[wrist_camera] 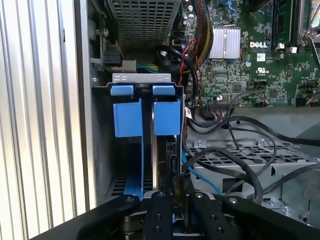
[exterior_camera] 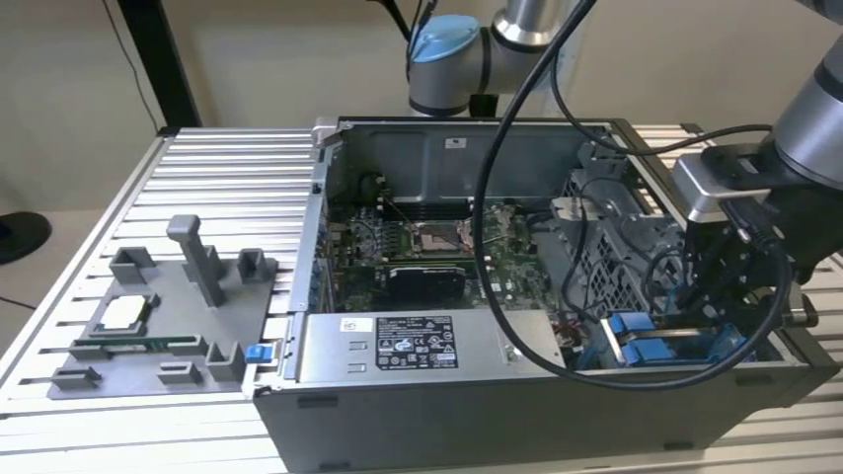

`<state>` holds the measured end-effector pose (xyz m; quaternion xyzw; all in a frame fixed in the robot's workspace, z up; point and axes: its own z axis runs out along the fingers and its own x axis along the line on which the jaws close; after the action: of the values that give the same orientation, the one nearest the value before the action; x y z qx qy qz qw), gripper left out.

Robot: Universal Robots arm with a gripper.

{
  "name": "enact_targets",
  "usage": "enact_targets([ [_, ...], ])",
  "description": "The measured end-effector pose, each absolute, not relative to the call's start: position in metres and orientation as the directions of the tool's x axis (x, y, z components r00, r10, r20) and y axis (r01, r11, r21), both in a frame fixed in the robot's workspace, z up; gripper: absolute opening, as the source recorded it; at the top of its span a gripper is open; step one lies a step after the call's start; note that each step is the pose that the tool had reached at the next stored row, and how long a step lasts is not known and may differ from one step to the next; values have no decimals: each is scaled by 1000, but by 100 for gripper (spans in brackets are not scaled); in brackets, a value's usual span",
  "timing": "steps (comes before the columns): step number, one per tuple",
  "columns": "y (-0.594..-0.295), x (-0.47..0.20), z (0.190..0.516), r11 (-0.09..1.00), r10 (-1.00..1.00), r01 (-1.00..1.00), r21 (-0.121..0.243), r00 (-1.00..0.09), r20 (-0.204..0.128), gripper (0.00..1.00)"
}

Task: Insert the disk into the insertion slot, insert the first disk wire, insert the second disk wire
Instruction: 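Insert the first disk wire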

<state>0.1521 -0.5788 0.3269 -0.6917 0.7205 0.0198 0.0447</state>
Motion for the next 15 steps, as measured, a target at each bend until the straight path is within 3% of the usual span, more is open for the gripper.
enact_targets([
  [15, -579, 152, 327, 42, -995, -999, -33, -39, -92, 0],
])
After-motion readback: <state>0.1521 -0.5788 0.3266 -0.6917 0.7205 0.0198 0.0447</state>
